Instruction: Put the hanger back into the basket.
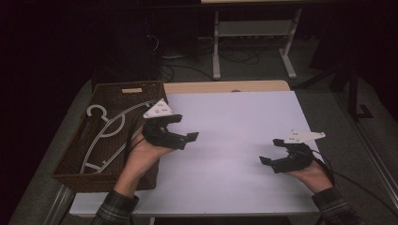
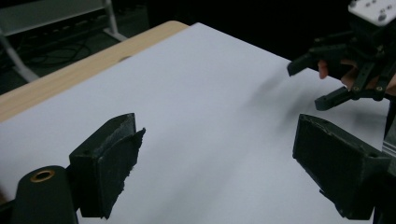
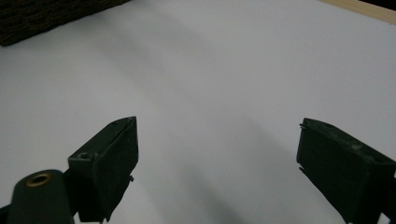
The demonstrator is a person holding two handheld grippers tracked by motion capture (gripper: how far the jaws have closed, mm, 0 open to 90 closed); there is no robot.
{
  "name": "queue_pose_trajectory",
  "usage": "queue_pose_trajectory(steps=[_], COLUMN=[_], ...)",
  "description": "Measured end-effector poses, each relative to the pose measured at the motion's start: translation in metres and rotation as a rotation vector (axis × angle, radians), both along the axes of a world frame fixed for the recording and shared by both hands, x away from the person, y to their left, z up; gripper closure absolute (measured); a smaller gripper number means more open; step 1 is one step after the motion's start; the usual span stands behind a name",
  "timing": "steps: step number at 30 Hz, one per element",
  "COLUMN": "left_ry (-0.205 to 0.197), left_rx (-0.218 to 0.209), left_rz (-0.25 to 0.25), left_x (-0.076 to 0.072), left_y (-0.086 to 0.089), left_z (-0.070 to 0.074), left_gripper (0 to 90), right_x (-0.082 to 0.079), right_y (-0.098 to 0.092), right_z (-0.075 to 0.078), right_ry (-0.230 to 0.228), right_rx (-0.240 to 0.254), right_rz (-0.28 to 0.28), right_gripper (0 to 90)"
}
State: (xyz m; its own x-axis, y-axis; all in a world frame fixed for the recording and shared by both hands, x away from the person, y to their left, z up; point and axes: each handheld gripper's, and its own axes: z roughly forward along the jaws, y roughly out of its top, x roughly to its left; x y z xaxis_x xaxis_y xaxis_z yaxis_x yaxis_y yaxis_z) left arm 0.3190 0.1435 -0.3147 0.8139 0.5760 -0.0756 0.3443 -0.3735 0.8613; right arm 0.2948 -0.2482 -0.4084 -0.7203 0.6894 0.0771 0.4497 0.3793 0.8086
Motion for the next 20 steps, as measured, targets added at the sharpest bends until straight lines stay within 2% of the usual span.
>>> queue_pose_trajectory(steps=[3,9,15,20], left_ry=[0.008,0.029,0.058,0.062], left_rx=[0.005,0.034,0.07,0.08], left_rz=[-0.026,-0.048,-0.054,-0.056], left_x=[0.0,-0.001,0.001,0.001], left_y=[-0.019,-0.043,-0.053,-0.054], left_z=[-0.014,-0.04,-0.063,-0.07], left_gripper=[12.4,9.1,8.8,8.8], right_x=[0.0,-0.001,-0.001,-0.002], right_y=[-0.001,0.0,0.001,0.002], right_z=[0.0,0.001,0.001,0.001], right_ry=[-0.005,-0.008,-0.009,-0.011], right_rx=[0.001,-0.003,-0.004,-0.005], right_rz=[0.002,0.007,0.012,0.016], right_gripper=[11.9,11.9,11.9,11.8])
